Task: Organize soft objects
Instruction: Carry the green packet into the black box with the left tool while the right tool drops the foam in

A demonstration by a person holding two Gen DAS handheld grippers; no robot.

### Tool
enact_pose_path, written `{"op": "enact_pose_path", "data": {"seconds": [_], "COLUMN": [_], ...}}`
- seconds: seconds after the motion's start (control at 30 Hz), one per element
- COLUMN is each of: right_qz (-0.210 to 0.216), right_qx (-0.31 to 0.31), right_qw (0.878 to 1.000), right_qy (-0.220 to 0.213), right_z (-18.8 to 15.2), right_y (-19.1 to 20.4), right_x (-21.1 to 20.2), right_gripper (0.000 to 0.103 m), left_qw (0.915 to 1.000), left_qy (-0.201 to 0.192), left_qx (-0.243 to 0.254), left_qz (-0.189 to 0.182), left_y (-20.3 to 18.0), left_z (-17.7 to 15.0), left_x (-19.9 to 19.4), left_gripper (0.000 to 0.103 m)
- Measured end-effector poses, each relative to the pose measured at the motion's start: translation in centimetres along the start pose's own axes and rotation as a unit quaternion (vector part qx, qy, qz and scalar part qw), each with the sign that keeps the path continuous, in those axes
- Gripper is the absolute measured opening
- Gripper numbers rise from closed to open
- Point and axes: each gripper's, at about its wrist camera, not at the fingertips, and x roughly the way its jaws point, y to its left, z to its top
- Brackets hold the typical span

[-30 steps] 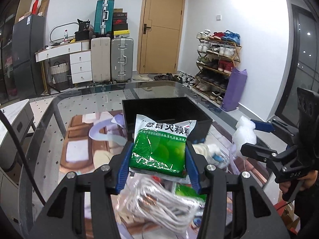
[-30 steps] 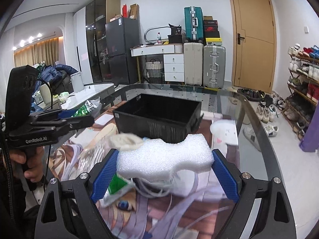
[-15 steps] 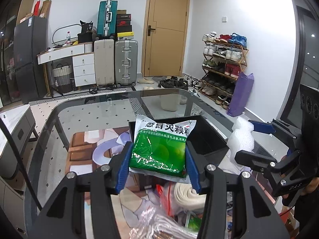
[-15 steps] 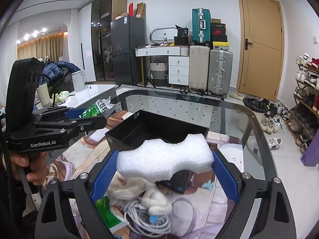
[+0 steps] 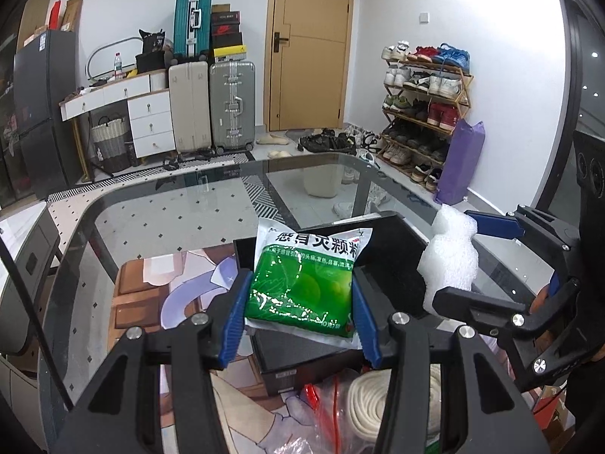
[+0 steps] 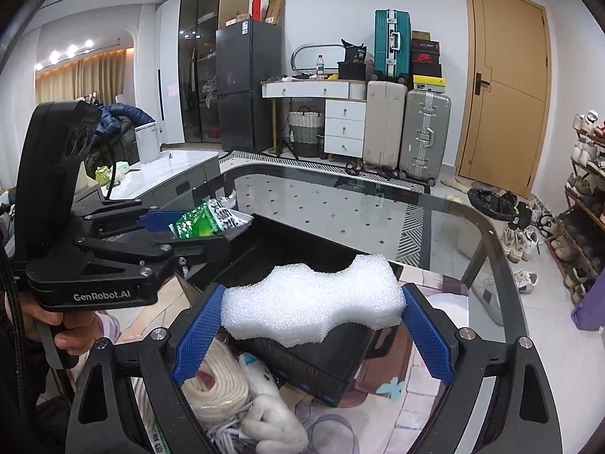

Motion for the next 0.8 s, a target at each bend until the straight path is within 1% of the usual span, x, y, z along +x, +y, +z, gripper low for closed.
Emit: {"op": "enact_pose_path", "data": {"seconds": [0.43, 0.57, 0.6, 0.67, 0.7, 0.73, 0.8], "right_qz": [0.007, 0.007, 0.007, 0.002, 0.0, -0.007, -0.013], "right_qx": [0.0, -0.007, -0.007, -0.005, -0.004, -0.005, -0.008], "right_qw": [1.0, 1.0, 1.0, 1.0, 1.0, 1.0, 1.0], "right_qy": [0.016, 0.018, 0.019, 0.017, 0.016, 0.015, 0.015], "right_z": [1.0, 0.8, 0.9, 0.8, 0.6, 0.7, 0.5], "right_y": [-0.7, -0.9, -0.9, -1.0, -1.1, -1.0, -0.9], "right_x": [3.1, 3.5, 3.7, 3.9, 3.9, 3.8, 3.5], "right_gripper": [0.092, 0.093, 0.093, 0.096, 0.101, 0.102, 0.102], "left_qw": [0.9996, 0.9992, 0.9992, 0.9989, 0.9989, 0.9989, 0.9988], "left_qy": [0.028, 0.036, 0.037, 0.043, 0.043, 0.043, 0.041], "left_qx": [0.008, 0.012, 0.011, 0.013, 0.013, 0.013, 0.012], "left_qz": [-0.004, -0.01, -0.01, -0.013, -0.014, -0.016, -0.025], "left_y": [-0.5, -0.4, -0.5, -0.5, -0.5, -0.5, -0.5], "left_z": [-0.2, -0.1, 0.0, -0.1, 0.0, 0.0, -0.1], "left_x": [2.3, 2.6, 2.7, 2.9, 2.9, 2.8, 2.5], "left_gripper": [0.05, 0.05, 0.052, 0.052, 0.054, 0.056, 0.066]}}
